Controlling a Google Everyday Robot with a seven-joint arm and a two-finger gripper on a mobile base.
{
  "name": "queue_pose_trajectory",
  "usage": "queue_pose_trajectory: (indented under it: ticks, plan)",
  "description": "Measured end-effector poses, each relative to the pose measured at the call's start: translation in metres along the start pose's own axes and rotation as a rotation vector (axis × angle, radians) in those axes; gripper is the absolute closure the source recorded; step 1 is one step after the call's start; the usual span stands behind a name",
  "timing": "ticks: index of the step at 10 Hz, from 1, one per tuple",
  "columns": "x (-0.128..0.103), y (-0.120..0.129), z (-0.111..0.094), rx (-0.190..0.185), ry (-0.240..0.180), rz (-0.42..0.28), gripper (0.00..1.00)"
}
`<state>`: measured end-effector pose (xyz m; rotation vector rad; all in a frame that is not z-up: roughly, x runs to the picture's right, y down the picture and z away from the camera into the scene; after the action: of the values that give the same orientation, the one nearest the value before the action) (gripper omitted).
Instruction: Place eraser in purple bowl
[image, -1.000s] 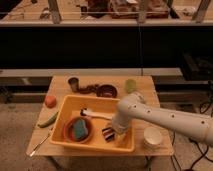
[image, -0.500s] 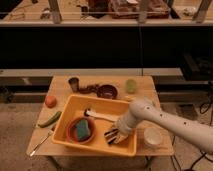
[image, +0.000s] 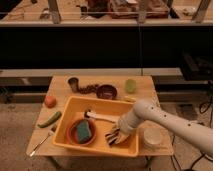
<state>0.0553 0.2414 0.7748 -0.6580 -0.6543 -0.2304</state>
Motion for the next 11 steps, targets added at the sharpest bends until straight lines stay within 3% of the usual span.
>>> queue_pose_trajectory:
  ticks: [2, 5, 7, 11]
  plan:
    - [-0.008, -0.004, -0.016, 0.003, 0.038, -0.029, 1.0]
    - [-0.03, -0.015, -0.061, 0.021, 0.073, -0.093, 1.0]
    - [-0.046, -0.021, -0.095, 0.052, 0.059, -0.139, 1.0]
    - [-0.069, -0.018, -0.142, 0.124, 0.012, -0.207, 1.0]
